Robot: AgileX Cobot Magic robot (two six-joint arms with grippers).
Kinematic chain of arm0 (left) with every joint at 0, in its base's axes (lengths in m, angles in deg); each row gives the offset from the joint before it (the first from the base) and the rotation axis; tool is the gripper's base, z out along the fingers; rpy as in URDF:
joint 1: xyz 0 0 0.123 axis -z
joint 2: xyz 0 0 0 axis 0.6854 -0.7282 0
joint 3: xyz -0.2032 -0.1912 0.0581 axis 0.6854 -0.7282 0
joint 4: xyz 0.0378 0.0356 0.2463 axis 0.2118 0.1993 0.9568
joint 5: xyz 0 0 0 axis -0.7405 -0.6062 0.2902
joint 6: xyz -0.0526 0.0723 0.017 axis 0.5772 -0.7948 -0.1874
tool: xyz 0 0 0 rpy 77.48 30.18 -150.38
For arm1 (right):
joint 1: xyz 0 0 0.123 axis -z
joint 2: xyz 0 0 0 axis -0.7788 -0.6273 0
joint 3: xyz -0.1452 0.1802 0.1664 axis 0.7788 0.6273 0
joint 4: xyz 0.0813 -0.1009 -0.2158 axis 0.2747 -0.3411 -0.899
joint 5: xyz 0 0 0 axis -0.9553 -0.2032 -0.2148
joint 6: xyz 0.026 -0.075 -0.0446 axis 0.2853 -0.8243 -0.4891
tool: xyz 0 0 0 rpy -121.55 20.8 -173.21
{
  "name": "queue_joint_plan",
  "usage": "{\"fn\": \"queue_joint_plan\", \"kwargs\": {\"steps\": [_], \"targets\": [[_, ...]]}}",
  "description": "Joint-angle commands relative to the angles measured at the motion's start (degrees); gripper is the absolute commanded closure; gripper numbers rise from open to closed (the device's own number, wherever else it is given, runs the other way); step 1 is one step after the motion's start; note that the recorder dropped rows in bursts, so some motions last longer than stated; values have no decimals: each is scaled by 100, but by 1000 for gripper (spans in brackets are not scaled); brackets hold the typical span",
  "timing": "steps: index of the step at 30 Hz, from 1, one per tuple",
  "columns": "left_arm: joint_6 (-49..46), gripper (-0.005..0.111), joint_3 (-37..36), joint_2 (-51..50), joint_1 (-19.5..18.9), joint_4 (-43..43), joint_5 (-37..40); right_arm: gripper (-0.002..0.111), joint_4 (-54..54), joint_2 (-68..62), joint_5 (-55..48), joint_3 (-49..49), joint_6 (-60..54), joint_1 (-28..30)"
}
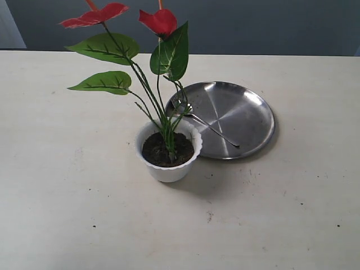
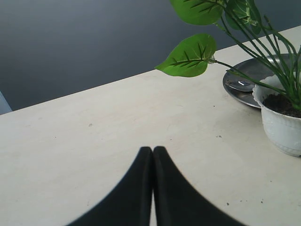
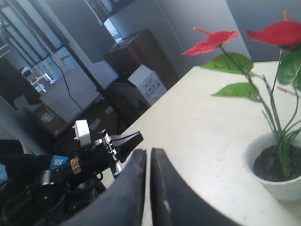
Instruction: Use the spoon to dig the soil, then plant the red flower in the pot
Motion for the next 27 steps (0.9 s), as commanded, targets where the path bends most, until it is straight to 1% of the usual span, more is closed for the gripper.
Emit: {"fn": "queue_joint_plan", "kwargs": {"steps": [1,2,4,7,10,12,14,16,23,27], "targets": [[8,106,14,5,29,-59,-75,104,-499,5,568,44,-296,505],[8,106,14,5,29,-59,-75,104,-487,5,579,92,-359,780],[8,106,14,5,29,-59,-75,104,-271,-4,547,260,-517,1618],[8,106,14,5,29,-59,-75,104,447,83,428,640,-1183,2878],[8,106,14,5,29,-59,-75,104,1747,402,168,1136,-2568,3958],[8,106,14,5,29,-59,-75,104,2574,651,-22,1499,-3772,4370],[8,106,14,5,29,-59,-75,104,3325,859,-149,1792,-4873,4638],[8,106,14,5,29,-59,-75,104,3784,969,-143,1997,-5485,4722],[8,106,14,5,29,-59,-75,104,4012,1004,-64,2128,-5578,4722],[8,106,14,5,29,-59,-75,104,3885,1004,130,2128,-5578,4722]]}}
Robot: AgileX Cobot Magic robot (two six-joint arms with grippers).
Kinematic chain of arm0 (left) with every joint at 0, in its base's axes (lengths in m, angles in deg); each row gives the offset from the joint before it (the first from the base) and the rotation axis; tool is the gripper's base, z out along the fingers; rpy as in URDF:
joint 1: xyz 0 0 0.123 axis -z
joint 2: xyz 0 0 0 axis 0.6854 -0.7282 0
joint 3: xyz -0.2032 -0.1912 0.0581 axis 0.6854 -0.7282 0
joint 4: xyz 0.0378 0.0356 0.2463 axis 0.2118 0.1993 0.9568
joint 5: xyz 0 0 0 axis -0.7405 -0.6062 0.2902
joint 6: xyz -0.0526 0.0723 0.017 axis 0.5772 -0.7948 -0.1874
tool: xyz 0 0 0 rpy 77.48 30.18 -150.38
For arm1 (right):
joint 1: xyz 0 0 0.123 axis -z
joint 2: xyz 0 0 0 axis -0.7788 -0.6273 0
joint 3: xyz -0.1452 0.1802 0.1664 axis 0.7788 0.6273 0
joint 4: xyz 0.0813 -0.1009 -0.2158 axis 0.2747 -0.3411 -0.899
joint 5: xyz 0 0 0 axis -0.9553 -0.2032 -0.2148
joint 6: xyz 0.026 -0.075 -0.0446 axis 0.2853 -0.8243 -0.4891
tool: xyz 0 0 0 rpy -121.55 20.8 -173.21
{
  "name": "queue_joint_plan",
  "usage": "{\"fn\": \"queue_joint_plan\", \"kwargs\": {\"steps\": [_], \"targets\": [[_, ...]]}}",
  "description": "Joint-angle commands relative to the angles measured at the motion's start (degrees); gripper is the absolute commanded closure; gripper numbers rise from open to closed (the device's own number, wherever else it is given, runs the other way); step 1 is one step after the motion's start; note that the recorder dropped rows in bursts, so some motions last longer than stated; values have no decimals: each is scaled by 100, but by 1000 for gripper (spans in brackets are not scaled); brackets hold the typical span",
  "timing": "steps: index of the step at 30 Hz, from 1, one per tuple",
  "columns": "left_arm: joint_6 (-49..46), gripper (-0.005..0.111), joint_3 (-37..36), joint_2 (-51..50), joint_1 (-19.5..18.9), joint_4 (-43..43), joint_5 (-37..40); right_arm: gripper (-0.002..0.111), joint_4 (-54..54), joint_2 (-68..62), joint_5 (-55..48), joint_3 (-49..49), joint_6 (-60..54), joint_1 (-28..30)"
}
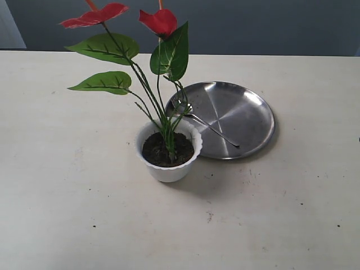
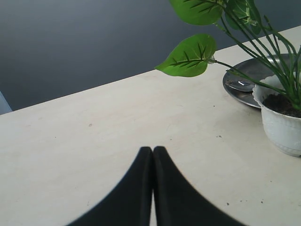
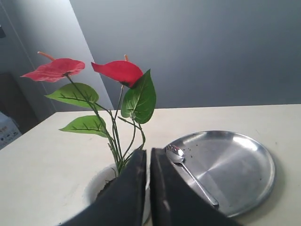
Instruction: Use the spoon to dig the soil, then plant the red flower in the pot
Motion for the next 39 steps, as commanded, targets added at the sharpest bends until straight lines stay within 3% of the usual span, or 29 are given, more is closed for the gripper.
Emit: {"fn": "queue_joint_plan", "kwargs": {"steps": [1,5,10,12,19,22,28,39], "targets": [[8,106,14,5,29,-59,-75,104,-311,27,246,19,3,30],[8,106,14,5,29,-59,-75,104,-2397,137,442,145,1969,60],[8,106,14,5,29,-59,-75,104,-5599,768,1019,712,5880,60],[8,106,14,5,29,-59,-75,104,-6128,773,1220,940,6497,60],[8,106,14,5,29,-59,-85,104,-6356,773,2005,1423,6416,60],[8,106,14,5,29,-59,-85,104,-6540,773,1888,1423,6275,60],[8,106,14,5,29,-59,-85,104,-6034,773,1925,1423,4862,60],[8,106,14,5,29,-59,-85,104,-5978,773,1778,1423,4826,60]]}}
